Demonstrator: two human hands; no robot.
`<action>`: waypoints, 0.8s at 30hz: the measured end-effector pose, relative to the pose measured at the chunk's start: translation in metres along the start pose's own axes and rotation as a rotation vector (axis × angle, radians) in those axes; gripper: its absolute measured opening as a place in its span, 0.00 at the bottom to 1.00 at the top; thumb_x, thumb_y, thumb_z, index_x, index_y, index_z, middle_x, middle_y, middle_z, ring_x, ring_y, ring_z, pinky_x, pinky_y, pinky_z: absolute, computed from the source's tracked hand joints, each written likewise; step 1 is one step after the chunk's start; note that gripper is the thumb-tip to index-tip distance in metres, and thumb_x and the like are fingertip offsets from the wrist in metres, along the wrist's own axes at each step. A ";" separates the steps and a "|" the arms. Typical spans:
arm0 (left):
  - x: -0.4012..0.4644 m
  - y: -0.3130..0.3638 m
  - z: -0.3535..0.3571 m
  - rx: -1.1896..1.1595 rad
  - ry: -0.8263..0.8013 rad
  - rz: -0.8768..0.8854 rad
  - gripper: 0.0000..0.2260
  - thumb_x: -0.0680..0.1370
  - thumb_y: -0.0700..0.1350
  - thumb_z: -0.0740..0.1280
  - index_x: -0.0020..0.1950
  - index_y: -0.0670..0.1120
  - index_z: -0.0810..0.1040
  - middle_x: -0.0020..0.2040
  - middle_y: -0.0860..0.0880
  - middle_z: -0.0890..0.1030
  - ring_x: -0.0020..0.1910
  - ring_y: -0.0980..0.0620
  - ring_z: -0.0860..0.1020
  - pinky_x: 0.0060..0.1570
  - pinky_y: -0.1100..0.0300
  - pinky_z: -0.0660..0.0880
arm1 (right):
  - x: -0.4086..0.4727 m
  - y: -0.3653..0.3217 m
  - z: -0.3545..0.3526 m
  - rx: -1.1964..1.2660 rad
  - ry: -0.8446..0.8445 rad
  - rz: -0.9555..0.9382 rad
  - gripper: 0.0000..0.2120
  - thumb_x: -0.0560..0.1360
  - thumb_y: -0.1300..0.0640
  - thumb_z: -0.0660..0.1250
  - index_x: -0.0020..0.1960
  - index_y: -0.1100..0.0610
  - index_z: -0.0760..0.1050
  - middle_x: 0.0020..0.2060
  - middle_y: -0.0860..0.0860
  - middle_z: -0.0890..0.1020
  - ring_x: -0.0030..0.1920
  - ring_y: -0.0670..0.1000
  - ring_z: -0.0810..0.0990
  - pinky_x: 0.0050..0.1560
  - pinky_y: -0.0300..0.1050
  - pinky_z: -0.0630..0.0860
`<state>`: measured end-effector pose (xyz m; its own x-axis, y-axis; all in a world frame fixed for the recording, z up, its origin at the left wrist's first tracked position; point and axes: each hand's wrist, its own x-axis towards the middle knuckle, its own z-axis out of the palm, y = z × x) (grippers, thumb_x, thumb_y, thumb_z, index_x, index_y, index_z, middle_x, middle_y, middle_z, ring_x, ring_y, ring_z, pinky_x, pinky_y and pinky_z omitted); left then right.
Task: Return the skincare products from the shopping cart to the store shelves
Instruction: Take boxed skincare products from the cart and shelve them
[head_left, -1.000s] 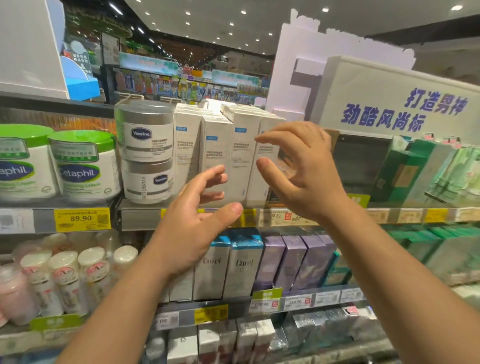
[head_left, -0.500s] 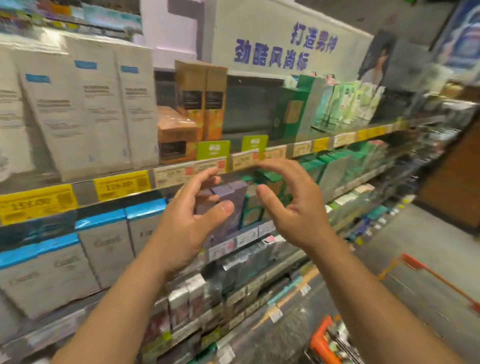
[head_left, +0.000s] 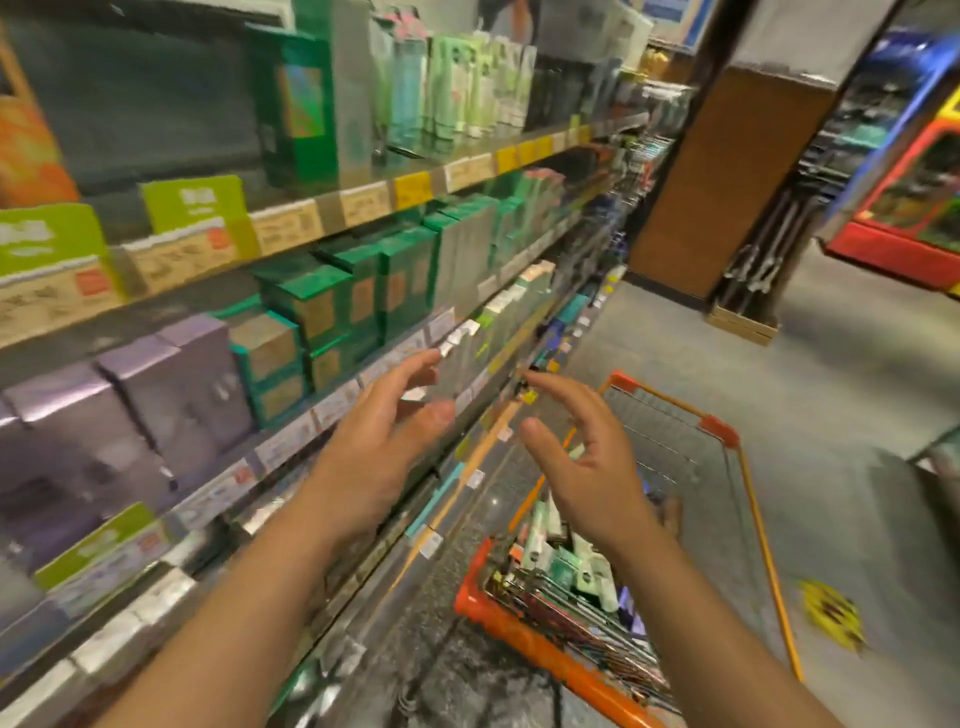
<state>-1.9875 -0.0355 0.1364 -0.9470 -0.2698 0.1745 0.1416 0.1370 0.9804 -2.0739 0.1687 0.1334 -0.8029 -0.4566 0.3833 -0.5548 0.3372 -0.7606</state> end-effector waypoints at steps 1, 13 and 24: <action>0.004 -0.002 0.009 -0.007 -0.014 -0.011 0.27 0.67 0.70 0.65 0.66 0.69 0.71 0.67 0.58 0.76 0.62 0.60 0.77 0.66 0.44 0.75 | -0.003 0.009 -0.003 0.006 0.003 0.027 0.18 0.77 0.36 0.63 0.67 0.32 0.72 0.69 0.38 0.74 0.70 0.36 0.70 0.65 0.29 0.64; 0.085 -0.048 0.161 0.028 -0.219 -0.219 0.27 0.65 0.71 0.65 0.64 0.68 0.73 0.67 0.63 0.76 0.64 0.67 0.75 0.66 0.54 0.72 | -0.012 0.141 -0.079 0.157 0.112 0.362 0.18 0.78 0.32 0.64 0.67 0.31 0.71 0.71 0.39 0.72 0.65 0.29 0.70 0.58 0.27 0.66; 0.124 -0.095 0.267 0.161 -0.343 -0.431 0.37 0.65 0.74 0.62 0.73 0.65 0.70 0.73 0.65 0.71 0.73 0.61 0.69 0.75 0.47 0.66 | -0.029 0.271 -0.115 0.338 0.196 0.625 0.17 0.81 0.43 0.66 0.67 0.29 0.71 0.67 0.40 0.77 0.61 0.28 0.73 0.66 0.43 0.72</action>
<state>-2.1949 0.1727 0.0405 -0.9526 -0.0129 -0.3040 -0.2984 0.2336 0.9254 -2.2261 0.3685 -0.0235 -0.9890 -0.0961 -0.1124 0.0915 0.1993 -0.9757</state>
